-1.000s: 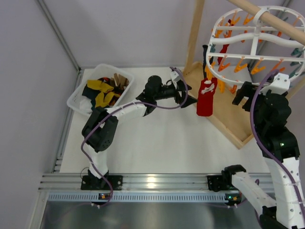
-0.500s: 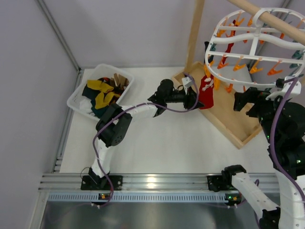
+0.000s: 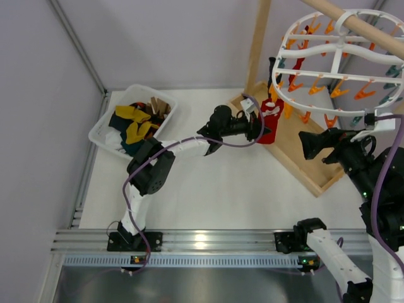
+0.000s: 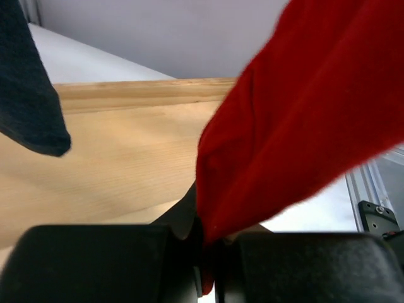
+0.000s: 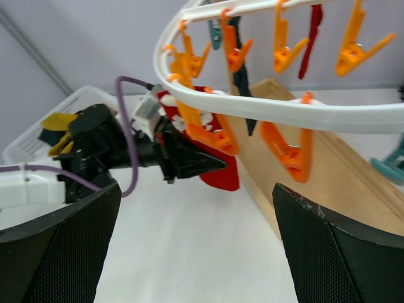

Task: Remove the socks clipped to the hanger

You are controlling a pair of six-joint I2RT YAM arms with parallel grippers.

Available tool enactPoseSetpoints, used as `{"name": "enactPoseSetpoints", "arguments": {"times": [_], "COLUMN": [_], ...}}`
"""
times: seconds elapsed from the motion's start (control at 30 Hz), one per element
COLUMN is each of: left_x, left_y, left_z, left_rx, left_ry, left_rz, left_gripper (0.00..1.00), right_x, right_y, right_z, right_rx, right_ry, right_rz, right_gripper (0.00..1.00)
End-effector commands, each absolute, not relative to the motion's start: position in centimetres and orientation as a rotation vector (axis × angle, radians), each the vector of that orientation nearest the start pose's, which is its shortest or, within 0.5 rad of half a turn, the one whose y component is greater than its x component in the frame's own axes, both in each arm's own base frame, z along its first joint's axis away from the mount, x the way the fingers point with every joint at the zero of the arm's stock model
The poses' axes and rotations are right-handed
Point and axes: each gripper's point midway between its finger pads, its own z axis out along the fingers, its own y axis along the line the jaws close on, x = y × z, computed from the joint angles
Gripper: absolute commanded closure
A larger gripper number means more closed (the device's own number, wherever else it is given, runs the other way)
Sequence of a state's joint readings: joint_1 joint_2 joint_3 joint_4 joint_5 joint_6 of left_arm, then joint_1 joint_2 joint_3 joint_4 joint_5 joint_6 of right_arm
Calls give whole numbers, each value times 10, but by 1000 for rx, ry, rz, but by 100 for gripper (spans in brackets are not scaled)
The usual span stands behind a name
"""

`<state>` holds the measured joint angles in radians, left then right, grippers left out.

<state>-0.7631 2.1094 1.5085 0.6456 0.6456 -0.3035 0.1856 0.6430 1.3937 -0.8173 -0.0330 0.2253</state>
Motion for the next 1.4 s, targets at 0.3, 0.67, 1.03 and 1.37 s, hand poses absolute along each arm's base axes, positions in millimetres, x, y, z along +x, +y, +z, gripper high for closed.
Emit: {"name": "enactPoseSetpoints", "arguments": {"times": [0.3, 0.67, 1.03, 1.37], "left_x": [335, 296, 262, 247], "left_y": [-476, -525, -542, -558], "left_z": [261, 267, 269, 263], "left_rx": [515, 488, 429, 460], "left_ry": [1546, 1642, 1601, 1555], "left_rz": [-1027, -626, -349, -152], "left_gripper": [100, 100, 100, 100], "right_x": [159, 178, 177, 202], "right_y": [97, 72, 51, 50], "right_z": [461, 460, 481, 478], "right_rx": [-194, -69, -23, -34], "right_ry": [1548, 1645, 1675, 1762], "right_rz": [606, 466, 337, 288], "right_gripper": [1, 1, 3, 16]}}
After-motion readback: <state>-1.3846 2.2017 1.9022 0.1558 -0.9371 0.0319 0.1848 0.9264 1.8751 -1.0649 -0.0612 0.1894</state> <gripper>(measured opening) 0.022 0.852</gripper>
